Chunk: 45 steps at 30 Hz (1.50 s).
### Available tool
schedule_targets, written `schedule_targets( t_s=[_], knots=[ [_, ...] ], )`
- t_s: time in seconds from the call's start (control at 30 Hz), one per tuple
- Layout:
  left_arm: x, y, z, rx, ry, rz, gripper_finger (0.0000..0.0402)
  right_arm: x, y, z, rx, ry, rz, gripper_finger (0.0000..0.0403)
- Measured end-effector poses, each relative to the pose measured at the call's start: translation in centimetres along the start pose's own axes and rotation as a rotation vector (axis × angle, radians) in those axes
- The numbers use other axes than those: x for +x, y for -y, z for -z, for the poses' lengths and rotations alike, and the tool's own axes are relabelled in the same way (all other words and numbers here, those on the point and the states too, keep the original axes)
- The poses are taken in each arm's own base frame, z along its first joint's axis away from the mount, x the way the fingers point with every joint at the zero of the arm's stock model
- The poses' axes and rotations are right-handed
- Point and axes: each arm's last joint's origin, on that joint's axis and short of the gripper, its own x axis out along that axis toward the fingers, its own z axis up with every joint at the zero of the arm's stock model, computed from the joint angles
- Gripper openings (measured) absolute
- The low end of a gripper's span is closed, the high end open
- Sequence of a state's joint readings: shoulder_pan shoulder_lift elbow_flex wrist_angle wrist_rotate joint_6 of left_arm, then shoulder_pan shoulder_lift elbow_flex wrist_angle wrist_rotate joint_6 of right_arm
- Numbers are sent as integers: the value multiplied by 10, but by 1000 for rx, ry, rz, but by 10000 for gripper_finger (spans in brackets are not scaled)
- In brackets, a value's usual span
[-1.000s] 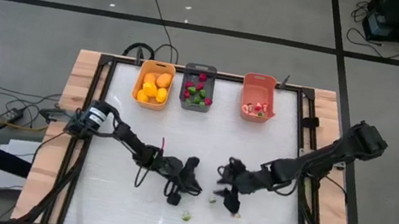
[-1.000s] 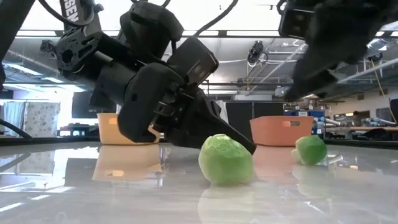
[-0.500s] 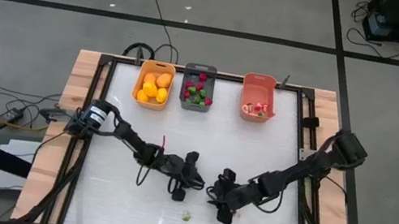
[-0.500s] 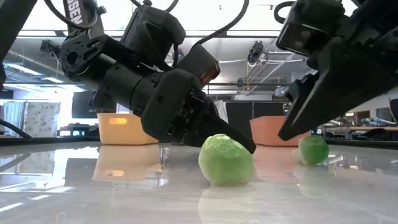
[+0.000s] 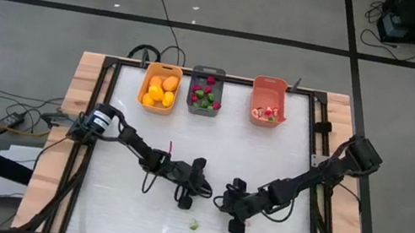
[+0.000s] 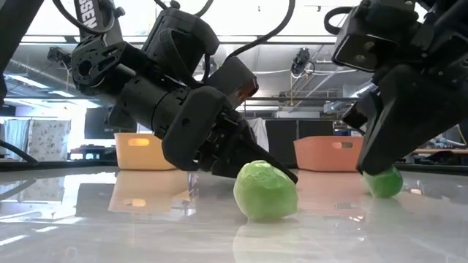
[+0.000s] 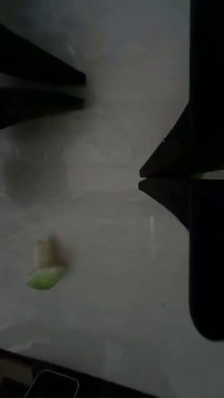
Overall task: Sort produce into baskets
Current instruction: Put the green mushroom into the orange bin
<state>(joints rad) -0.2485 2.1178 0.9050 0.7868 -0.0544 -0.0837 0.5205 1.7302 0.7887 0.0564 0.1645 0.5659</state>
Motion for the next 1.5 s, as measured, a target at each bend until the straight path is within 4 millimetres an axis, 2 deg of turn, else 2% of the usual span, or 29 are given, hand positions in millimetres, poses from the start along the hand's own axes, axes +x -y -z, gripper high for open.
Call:
schedule_targets(
  t_s=[0.23,0.33,0.47,0.63,0.87,1.0,1.17,1.3,1.5],
  knots=[
    [0,0,0,0,0,1,60,-11,3,-5,-48,46,66,4],
    [0,0,0,0,1,1,60,-28,7,-14,-58,87,110,3],
    [0,0,0,0,2,4,60,-55,26,-26,-68,124,253,2],
    [0,0,0,0,2,4,60,-92,61,-42,-38,181,480,2],
    [0,0,0,-2,1,4,60,-136,132,-60,104,219,744,1],
    [0,1,0,-28,-2,42,60,-147,165,-61,206,201,847,4],
    [0,1,0,-29,-5,47,60,-151,199,-59,300,163,953,7],
    [0,1,0,-33,-9,48,60,-154,216,-55,331,125,1002,35],
    [0,3,0,-71,-16,100,60,-159,223,-55,356,131,1022,133]
  ],
)
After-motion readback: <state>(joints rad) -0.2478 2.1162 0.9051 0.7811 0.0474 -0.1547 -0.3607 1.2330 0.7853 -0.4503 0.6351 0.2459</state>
